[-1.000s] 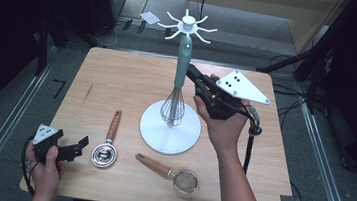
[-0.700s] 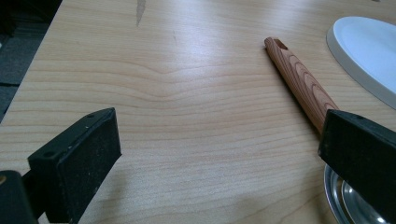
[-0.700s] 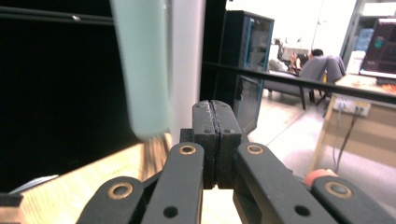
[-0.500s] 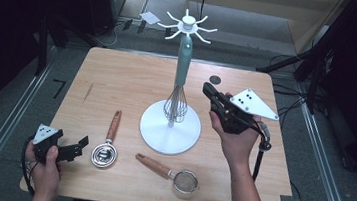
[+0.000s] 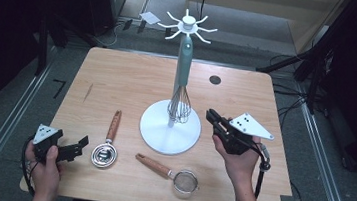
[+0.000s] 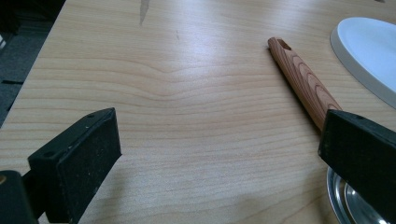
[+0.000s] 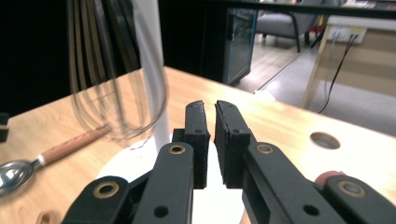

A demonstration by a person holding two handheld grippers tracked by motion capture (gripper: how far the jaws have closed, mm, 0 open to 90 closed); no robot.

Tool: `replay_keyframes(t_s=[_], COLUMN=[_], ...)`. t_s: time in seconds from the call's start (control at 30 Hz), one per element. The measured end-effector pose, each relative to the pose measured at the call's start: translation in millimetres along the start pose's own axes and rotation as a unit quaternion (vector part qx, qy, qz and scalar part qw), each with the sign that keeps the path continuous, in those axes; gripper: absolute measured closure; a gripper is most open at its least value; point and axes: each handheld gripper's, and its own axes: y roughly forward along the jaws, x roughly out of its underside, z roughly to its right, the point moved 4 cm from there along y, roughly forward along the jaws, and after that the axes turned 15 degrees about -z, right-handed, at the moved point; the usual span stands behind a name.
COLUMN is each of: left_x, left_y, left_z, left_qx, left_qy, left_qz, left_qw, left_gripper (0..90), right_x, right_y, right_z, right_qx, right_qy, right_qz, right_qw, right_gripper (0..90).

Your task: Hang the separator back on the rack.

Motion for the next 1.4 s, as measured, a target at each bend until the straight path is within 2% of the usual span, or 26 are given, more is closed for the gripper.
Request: replay_keyframes(t_s=[0.3, 0.33, 0.37, 0.5, 0.7, 0.8, 0.9, 0.97, 1.07, 1.2, 1.4], left_x=[0.0, 0.0, 0.0, -0.1, -0.1, 0.0, -0.1, -0.2, -0.2, -0.2, -0.7], left_y=[0.0, 0.0, 0.0, 0.1, 0.1, 0.0, 0.1, 0.3, 0.5, 0.5, 0.8], left_z=[0.4, 0.5, 0.3, 0.1, 0.2, 0.3, 0.3, 0.4, 0.4, 0.2, 0.2], left_qx=[0.000, 0.001, 0.000, 0.002, 0.003, 0.002, 0.002, 0.001, 0.002, 0.002, 0.003], left_qy=[0.002, 0.001, 0.002, 0.001, 0.001, 0.002, 0.002, 0.003, 0.004, 0.003, 0.001], left_qz=[0.000, 0.000, 0.000, 0.001, 0.000, 0.000, -0.001, -0.003, -0.003, -0.003, -0.001], left_qw=[1.0000, 1.0000, 1.0000, 1.0000, 1.0000, 1.0000, 1.0000, 1.0000, 1.0000, 1.0000, 1.0000], left_gripper=[0.0, 0.0, 0.0, 0.0, 0.0, 0.0, 0.0, 0.0, 0.0, 0.0, 0.0], right_x=[27.8, 30.5, 32.8, 43.0, 64.6, 73.9, 83.0, 87.8, 88.6, 89.4, 90.3], right_y=[11.2, 12.2, 12.5, 12.3, 12.2, 10.1, 8.6, 9.8, 15.1, 24.6, 32.9], right_z=[-19.4, -20.9, -22.0, -25.2, -36.7, -41.5, -44.6, -47.5, -54.2, -66.2, -82.6], right_qx=[-0.020, -0.016, -0.010, -0.021, -0.045, -0.047, -0.050, -0.059, -0.074, -0.091, -0.122], right_qy=[-0.015, -0.016, -0.015, -0.003, -0.002, -0.008, -0.002, -0.002, -0.014, -0.038, -0.059], right_qz=[-0.045, -0.049, -0.049, -0.060, -0.093, -0.106, -0.116, -0.129, -0.149, -0.182, -0.215], right_qw=[0.9987, 0.9985, 0.9987, 0.9980, 0.9946, 0.9932, 0.9919, 0.9898, 0.9859, 0.9783, 0.9671], right_gripper=[85.8, 86.5, 86.7, 87.4, 87.4, 88.8, 90.0, 90.0, 90.0, 89.9, 87.8])
